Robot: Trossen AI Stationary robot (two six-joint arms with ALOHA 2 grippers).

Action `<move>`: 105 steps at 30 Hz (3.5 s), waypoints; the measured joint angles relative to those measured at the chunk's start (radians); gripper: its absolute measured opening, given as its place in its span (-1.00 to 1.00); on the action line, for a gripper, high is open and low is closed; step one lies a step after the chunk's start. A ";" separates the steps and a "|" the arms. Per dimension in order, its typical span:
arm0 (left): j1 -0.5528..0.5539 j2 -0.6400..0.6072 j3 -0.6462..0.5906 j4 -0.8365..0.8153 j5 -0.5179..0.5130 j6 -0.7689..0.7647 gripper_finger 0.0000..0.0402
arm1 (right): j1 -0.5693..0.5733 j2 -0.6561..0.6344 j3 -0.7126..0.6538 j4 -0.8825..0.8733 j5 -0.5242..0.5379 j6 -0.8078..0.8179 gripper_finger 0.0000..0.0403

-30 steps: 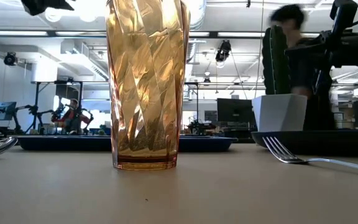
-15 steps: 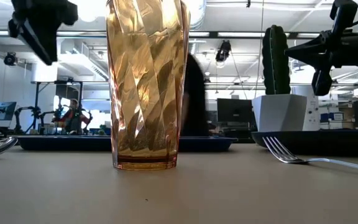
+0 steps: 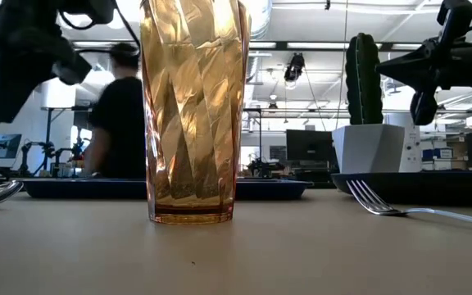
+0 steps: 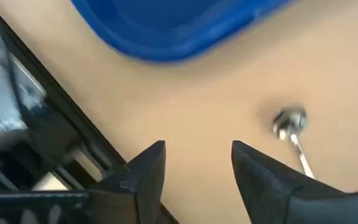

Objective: Pick and place plate/cup/fork/spoon on tray
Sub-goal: Put the orange spoon on the blue tray

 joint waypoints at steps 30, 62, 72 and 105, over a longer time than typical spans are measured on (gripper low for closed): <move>-0.386 0.354 -0.036 0.684 0.116 -0.755 0.11 | 0.000 0.000 0.026 -0.001 -0.080 -0.044 -0.96; -0.385 0.441 -0.114 0.733 0.124 -0.826 0.11 | 0.000 0.000 0.028 0.004 -0.127 -0.034 -0.96; -0.395 0.438 -0.150 0.765 0.132 -0.817 -0.59 | 0.000 0.000 0.029 0.026 -0.127 -0.034 -0.96; -0.204 -0.035 -0.017 0.213 -0.627 -0.607 -1.00 | 0.000 0.001 0.029 0.060 -0.126 -0.038 -0.96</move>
